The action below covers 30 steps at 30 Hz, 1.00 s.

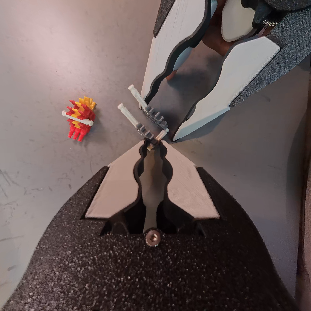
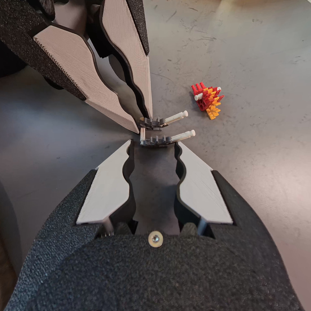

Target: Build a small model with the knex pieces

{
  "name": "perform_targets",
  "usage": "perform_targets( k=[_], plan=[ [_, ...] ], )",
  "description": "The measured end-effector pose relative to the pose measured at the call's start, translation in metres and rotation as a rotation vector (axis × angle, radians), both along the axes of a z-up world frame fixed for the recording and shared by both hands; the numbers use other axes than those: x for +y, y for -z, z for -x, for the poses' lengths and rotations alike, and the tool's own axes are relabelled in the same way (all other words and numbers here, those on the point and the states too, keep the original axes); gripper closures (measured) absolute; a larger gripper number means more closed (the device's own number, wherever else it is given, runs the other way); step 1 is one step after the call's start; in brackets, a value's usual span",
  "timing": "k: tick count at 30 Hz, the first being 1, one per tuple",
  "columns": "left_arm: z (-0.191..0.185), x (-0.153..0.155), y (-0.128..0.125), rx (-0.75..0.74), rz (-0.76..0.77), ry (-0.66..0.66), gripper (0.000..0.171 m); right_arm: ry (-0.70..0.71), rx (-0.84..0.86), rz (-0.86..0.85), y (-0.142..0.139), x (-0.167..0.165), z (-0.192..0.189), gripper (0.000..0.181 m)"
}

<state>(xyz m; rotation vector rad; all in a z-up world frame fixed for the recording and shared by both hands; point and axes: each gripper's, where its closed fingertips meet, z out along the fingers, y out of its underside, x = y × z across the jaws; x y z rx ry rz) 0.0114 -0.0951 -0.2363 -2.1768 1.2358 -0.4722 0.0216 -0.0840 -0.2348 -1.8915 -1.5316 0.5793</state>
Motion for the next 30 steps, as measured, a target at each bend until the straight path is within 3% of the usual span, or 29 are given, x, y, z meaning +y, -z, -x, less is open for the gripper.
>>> perform_targets(
  k=[30],
  plan=[
    [-0.007, 0.0001, 0.0003, -0.03, -0.004, -0.097, 0.157, -0.161, -0.01, 0.01, 0.0, -0.0004, -0.006, 0.139]
  ],
)
